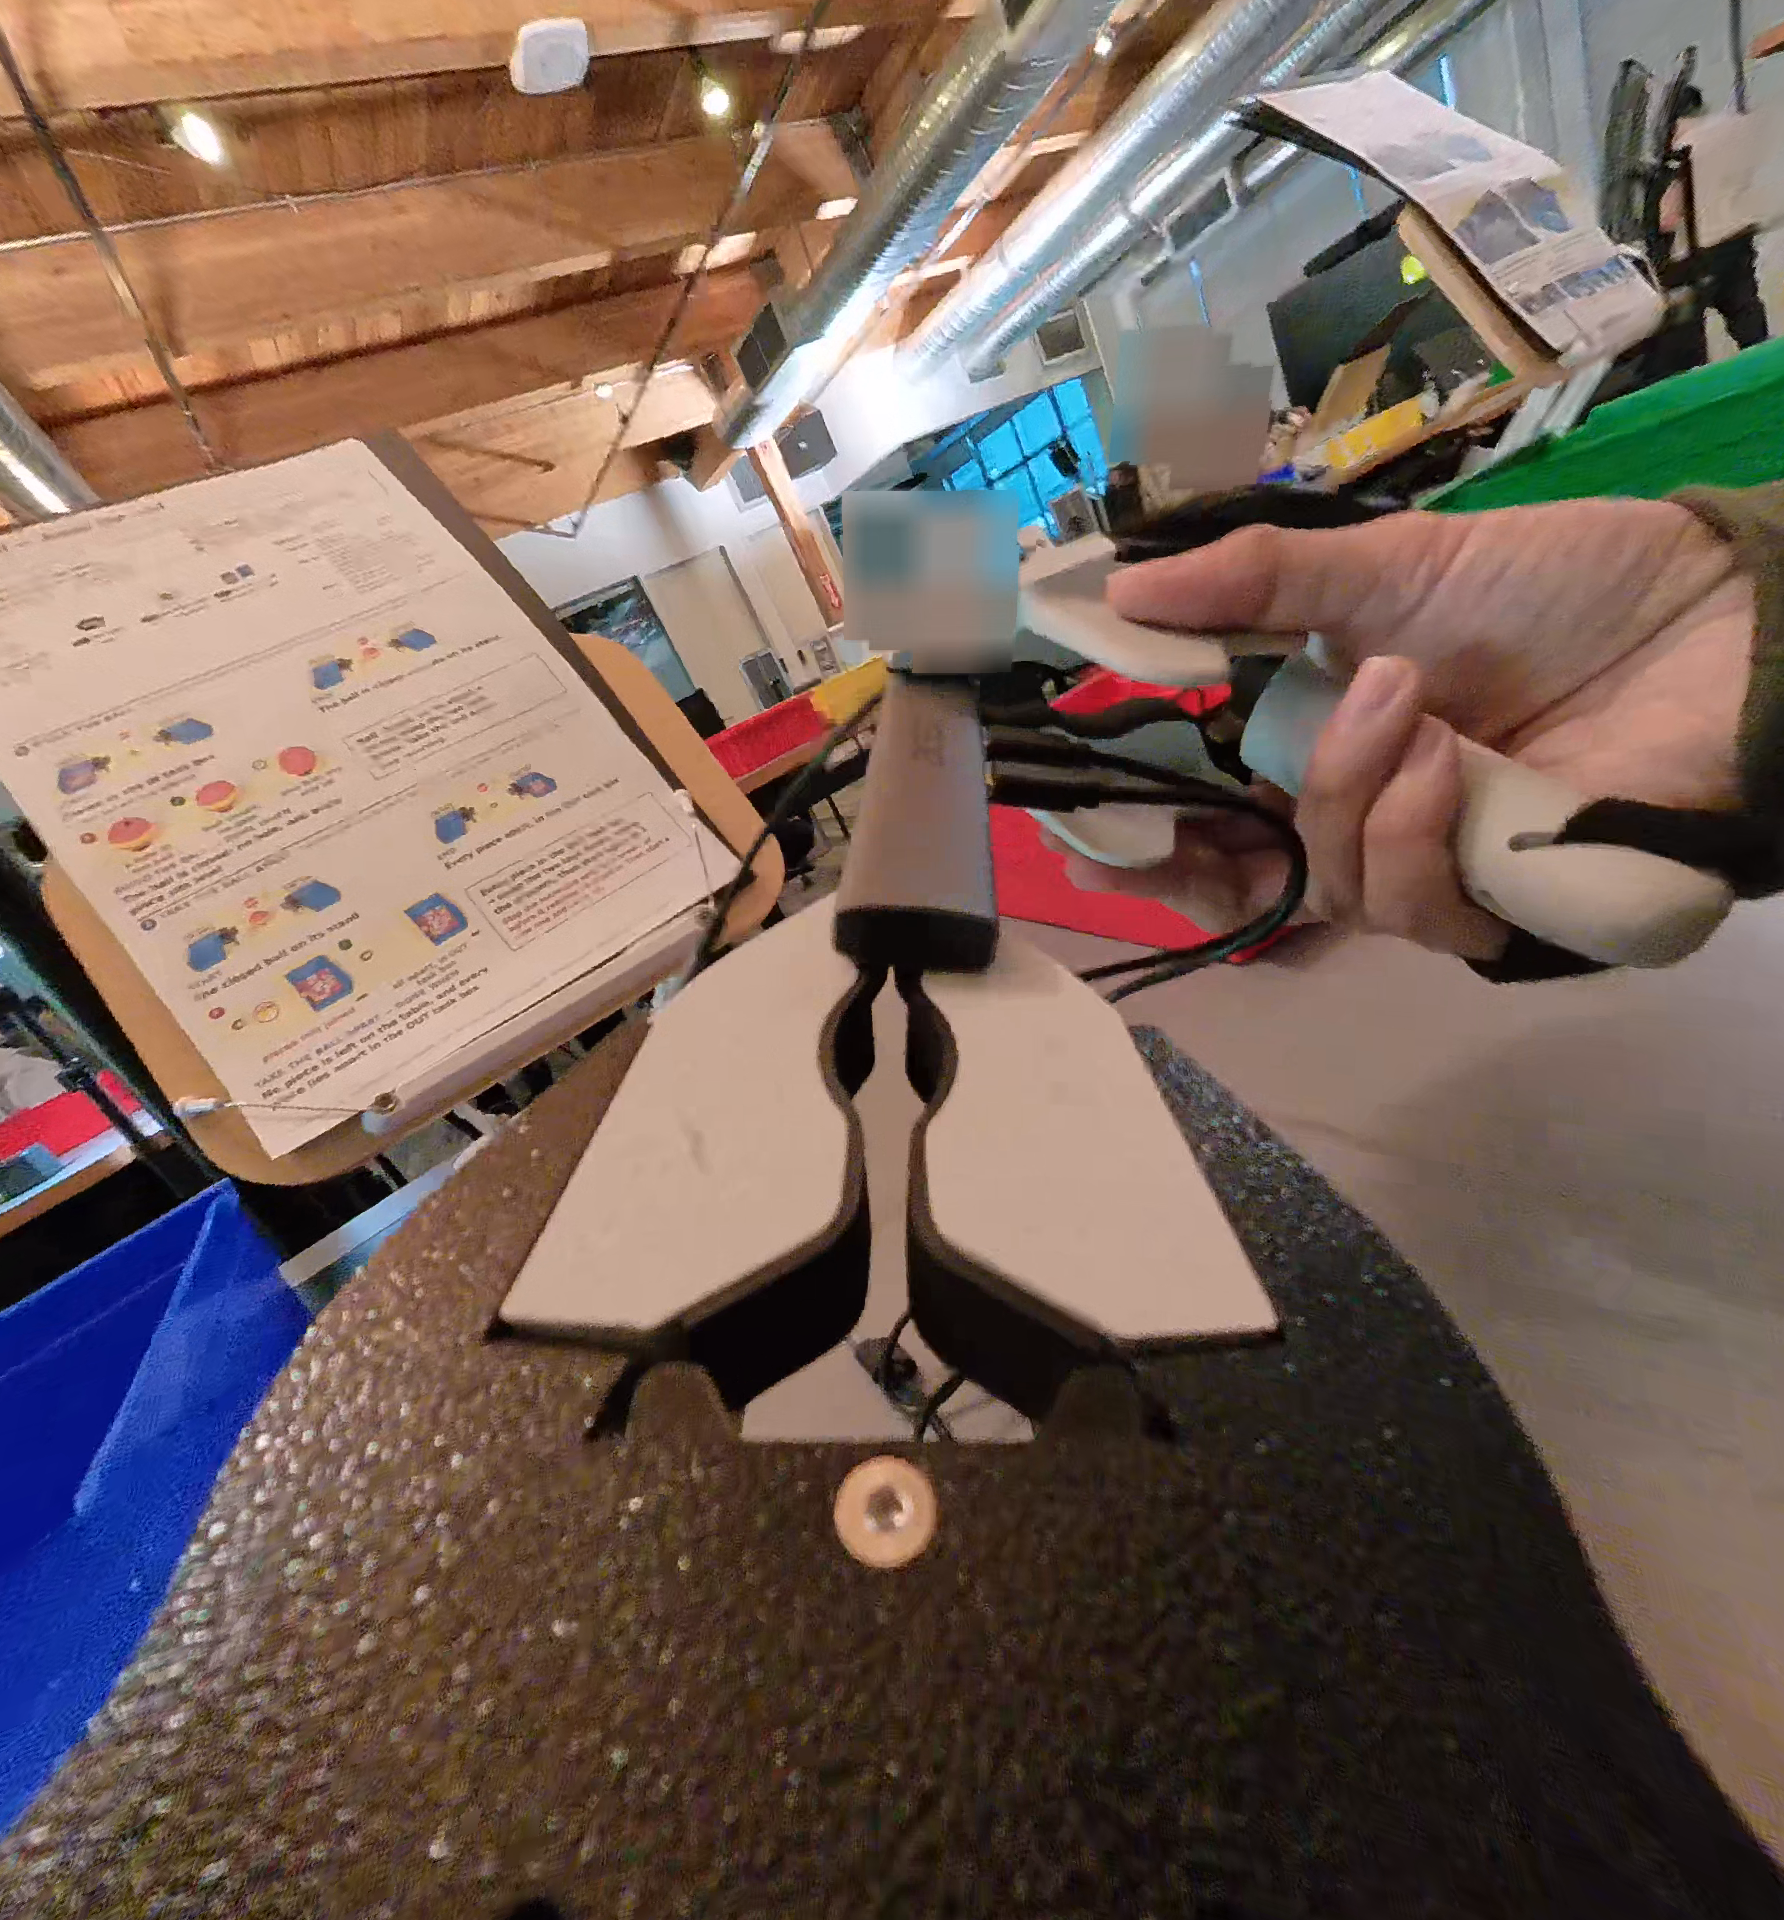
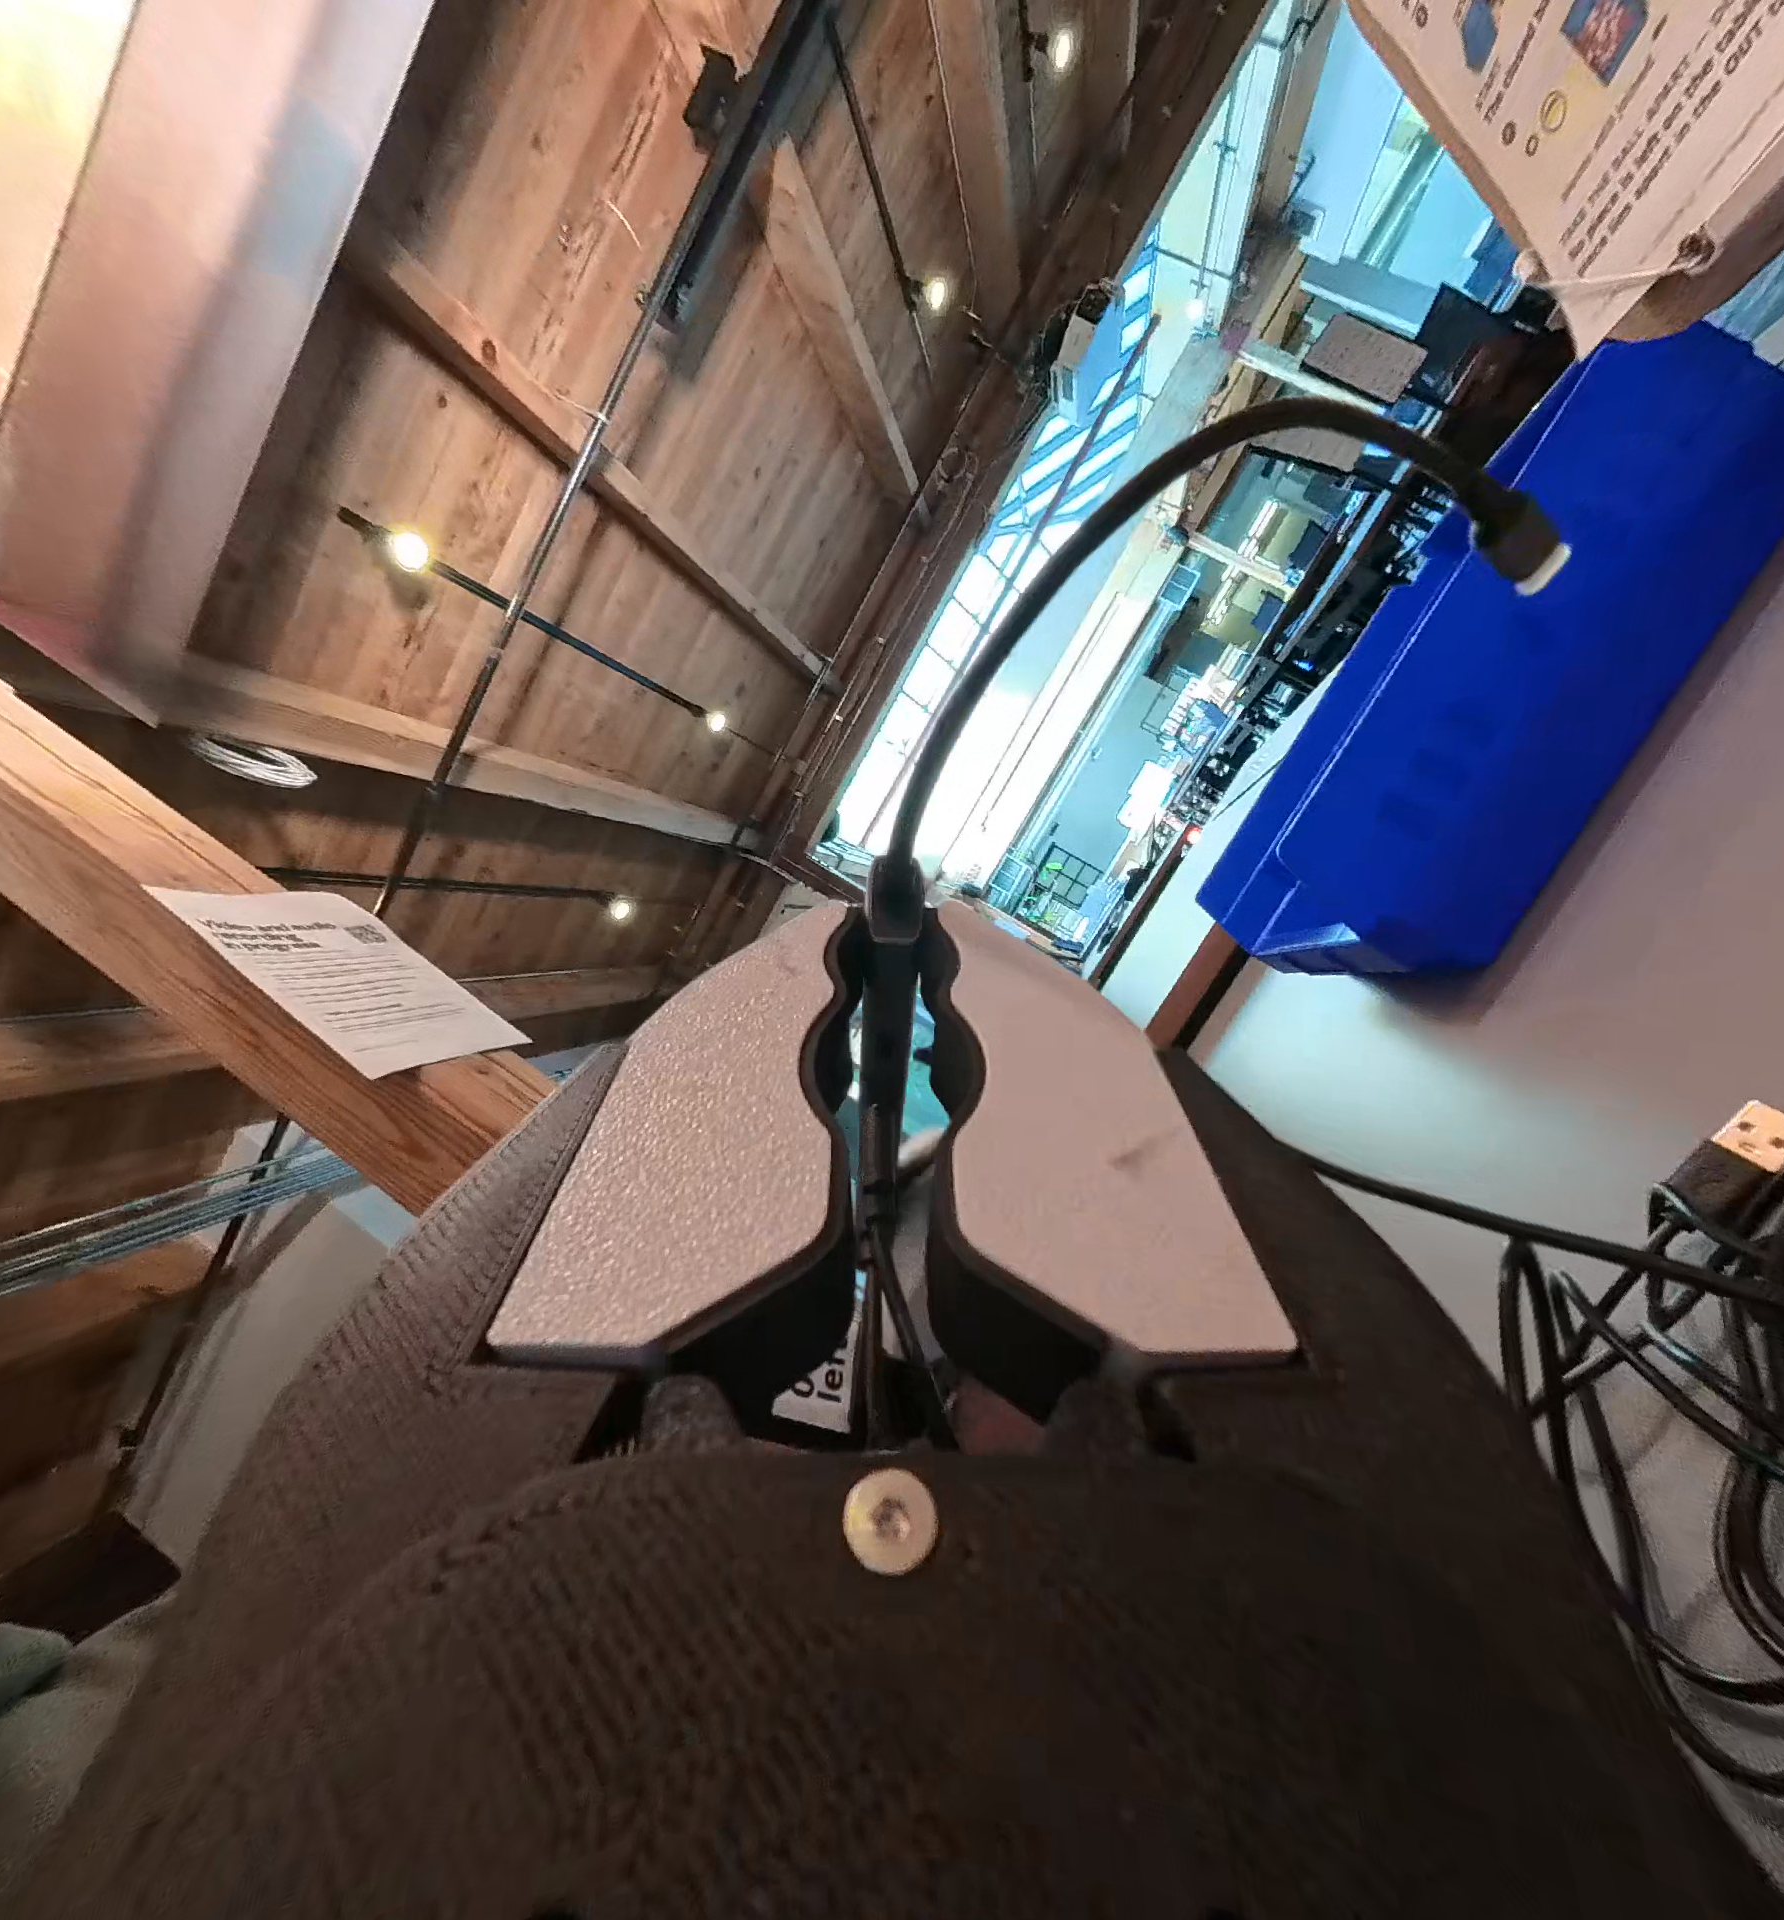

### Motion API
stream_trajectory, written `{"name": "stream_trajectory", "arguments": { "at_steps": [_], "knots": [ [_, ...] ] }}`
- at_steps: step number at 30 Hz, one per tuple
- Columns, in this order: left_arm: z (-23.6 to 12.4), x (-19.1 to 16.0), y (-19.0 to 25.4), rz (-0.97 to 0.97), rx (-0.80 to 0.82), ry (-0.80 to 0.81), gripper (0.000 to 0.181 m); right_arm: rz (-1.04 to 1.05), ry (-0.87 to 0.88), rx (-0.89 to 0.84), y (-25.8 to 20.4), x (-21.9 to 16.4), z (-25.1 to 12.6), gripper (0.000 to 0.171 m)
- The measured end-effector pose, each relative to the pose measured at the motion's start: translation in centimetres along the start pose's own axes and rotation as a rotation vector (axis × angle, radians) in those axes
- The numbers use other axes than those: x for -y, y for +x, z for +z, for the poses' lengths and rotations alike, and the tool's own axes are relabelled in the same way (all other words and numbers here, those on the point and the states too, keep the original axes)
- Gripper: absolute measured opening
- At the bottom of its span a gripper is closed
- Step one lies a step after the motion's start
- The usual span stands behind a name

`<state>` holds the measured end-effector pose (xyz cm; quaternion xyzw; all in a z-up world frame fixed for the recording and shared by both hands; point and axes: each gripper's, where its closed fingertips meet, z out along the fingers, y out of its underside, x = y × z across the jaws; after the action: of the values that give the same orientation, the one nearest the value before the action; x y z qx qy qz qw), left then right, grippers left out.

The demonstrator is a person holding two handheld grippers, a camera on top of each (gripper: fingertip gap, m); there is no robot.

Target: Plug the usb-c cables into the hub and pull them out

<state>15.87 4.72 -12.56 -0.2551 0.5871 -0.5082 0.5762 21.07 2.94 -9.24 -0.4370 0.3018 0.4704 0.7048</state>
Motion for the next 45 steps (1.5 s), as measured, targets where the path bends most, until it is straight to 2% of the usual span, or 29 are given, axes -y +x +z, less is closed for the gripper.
{"name": "stream_trajectory", "arguments": {
  "at_steps": [3, 4, 6, 8, 13, 15, 18, 23, 24, 27, 30, 34, 36, 38, 42, 45],
  "knots": [
    [-0.5, 1.0, -0.2, 0.028, 0.014, 0.023, 0.0, -0.007, 0.011, 0.006, 0.0, -0.3, 0.3, 0.011],
    [-0.5, 0.9, 0.2, 0.028, -0.009, 0.014, 0.007, 0.024, 0.013, 0.03, -0.2, -0.3, 0.4, 0.01],
    [-0.5, 0.2, 1.0, 0.033, -0.07, -0.016, 0.037, 0.032, 0.034, 0.028, 0.0, 0.2, 0.1, 0.01],
    [-0.8, 0.5, 1.2, 0.024, -0.08, 0.011, 0.043, 0.037, 0.068, 0.006, 0.5, 0.7, -0.2, 0.01],
    [-0.3, 0.2, 1.1, 0.067, -0.042, -0.012, 0.035, 0.066, 0.065, 0.018, 0.5, 0.3, 0.1, 0.01],
    [-0.2, 0.5, 0.9, 0.096, -0.008, 0.003, 0.025, 0.061, 0.061, 0.011, 0.5, -0.1, 0.3, 0.01],
    [-0.1, 0.7, 0.8, 0.104, 0.011, 0.006, 0.024, 0.064, 0.065, 0.01, 0.7, -0.1, 0.3, 0.01],
    [0.1, -0.5, 0.6, 0.068, 0.001, -0.11, 0.024, 0.0, 0.036, -0.022, 1.5, 0.1, 0.0, 0.01],
    [0.1, -0.7, 0.4, 0.069, 0.002, -0.128, 0.024, -0.037, 0.016, -0.03, 1.6, 0.0, 0.0, 0.011],
    [-0.1, -1.3, -0.6, 0.049, 0.022, -0.161, 0.024, -0.185, -0.08, -0.074, 1.7, -0.7, 0.1, 0.029],
    [-0.5, -1.2, -1.6, -0.01, 0.029, -0.153, 0.024, -0.329, -0.116, -0.1, 1.4, -1.1, 0.2, 0.031],
    [-0.7, -0.3, -1.5, -0.016, -0.008, -0.116, 0.024, -0.295, -0.135, -0.111, 2.4, -1.7, 0.4, 0.039],
    [-0.7, -0.1, -1.0, 0.025, -0.036, -0.11, 0.024, -0.23, -0.123, -0.056, 2.2, -1.8, 0.5, 0.035],
    [-0.8, -0.1, -0.4, 0.048, -0.068, -0.109, 0.024, -0.19, -0.068, 0.013, 1.4, -1.2, 0.4, 0.014],
    [-1.2, 0.4, -0.3, 0.076, -0.074, -0.063, 0.024, -0.113, -0.121, 0.06, 0.7, -1.7, 0.3, 0.011],
    [-1.7, 1.4, -0.7, 0.114, -0.041, 0.007, 0.023, -0.013, -0.078, 0.085, 0.6, -1.3, 0.2, 0.01]
  ]
}}
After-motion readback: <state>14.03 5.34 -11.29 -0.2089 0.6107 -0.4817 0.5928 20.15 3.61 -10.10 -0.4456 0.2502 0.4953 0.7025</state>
